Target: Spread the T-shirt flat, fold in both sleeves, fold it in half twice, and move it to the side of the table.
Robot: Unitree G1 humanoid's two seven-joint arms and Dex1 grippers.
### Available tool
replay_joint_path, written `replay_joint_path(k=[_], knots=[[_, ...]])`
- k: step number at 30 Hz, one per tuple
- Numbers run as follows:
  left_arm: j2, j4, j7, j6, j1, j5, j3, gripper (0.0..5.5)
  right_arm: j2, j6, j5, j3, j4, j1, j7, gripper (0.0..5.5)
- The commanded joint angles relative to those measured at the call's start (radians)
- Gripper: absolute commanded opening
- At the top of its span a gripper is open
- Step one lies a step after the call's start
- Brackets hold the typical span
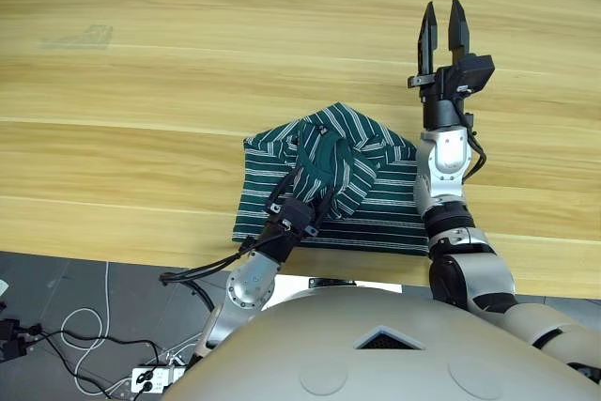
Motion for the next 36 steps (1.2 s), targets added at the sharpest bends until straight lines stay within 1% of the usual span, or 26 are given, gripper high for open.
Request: replay_joint_path(k=[1,4,11,14,18,20,21,28,31,33,35,36], knots=[[0.001,0.031,0.021,0.001,-0.01,0.027,0.007,3.36,-0.002,0.005,-0.004,-0.003,0.001,-0.015,-0.006,1.65],[-0.003,0.04,0.038,0.005,-0.013,0.036,0.02,3.02,-0.002,0.005,-0.003,-0.003,0.001,-0.015,-0.005,1.65],[-0.012,0.032,0.054,0.0,-0.015,0.027,0.043,1.65,-0.003,0.004,-0.003,-0.002,-0.002,-0.01,-0.003,1.65],[-0.015,0.032,0.052,-0.004,-0.017,0.027,0.042,1.26,-0.004,0.004,-0.004,-0.002,0.0,-0.011,-0.003,1.65],[-0.015,0.036,0.051,-0.01,-0.02,0.026,0.041,0.54,-0.003,0.003,-0.006,0.0,0.003,-0.012,-0.003,1.65],[-0.015,0.04,0.052,-0.011,-0.025,0.025,0.044,0.29,-0.003,0.003,-0.006,-0.001,0.008,-0.014,-0.004,1.65],[-0.015,0.042,0.053,-0.011,-0.027,0.025,0.046,0.06,-0.003,0.003,-0.007,-0.001,0.009,-0.015,-0.005,1.65],[-0.02,0.046,0.057,-0.014,-0.054,0.023,0.065,0.01,-0.004,-0.001,-0.004,-0.004,0.037,-0.031,-0.003,1.65],[-0.014,0.013,0.047,-0.008,-0.082,0.003,0.103,0.01,-0.005,0.019,0.024,-0.009,0.024,-0.02,0.015,1.65],[-0.003,-0.024,0.026,0.005,-0.113,-0.023,0.145,0.01,-0.01,0.071,0.065,-0.007,-0.019,0.007,0.051,1.65],[0.013,-0.066,0.0,0.027,-0.141,-0.057,0.192,0.01,-0.018,0.169,0.124,0.02,-0.12,0.048,0.127,1.65],[0.029,-0.082,-0.011,0.036,-0.151,-0.064,0.218,0.01,-0.037,0.29,0.192,0.067,-0.234,0.103,0.215,1.65]])
